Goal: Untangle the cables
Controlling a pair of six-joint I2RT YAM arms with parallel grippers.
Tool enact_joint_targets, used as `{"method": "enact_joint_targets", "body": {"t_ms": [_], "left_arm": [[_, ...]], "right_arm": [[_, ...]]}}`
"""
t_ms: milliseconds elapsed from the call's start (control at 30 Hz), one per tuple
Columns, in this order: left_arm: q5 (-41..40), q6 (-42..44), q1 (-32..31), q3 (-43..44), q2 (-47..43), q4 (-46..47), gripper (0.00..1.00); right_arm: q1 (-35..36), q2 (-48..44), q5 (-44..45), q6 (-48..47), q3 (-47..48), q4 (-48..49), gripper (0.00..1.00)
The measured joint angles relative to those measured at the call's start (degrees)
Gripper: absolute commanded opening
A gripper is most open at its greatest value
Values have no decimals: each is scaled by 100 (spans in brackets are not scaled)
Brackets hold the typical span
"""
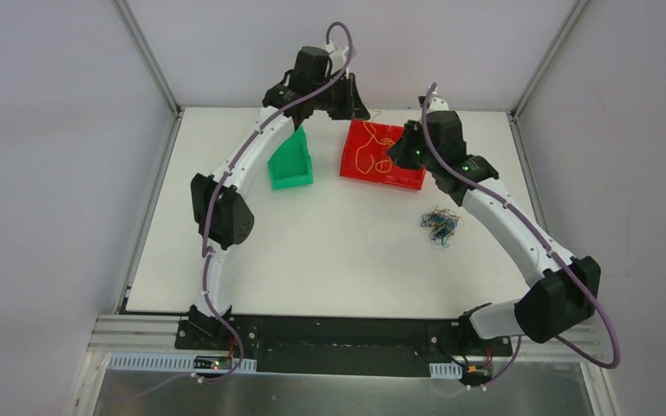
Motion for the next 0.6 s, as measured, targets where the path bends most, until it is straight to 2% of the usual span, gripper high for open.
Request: {"method": "enact_joint_targets", "body": {"t_ms": [133,433,600], "left_arm": [[227,-199,103,264,166,-94,0],[769,-675,-26,1523,815,-70,0],[955,-1032,-52,1722,1287,313,0]], "right_arm": [[-87,0,-258,15,186,-223,0],[-632,4,-675,210,271,-306,0],[-907,22,-905,295,271,-328,0]]}}
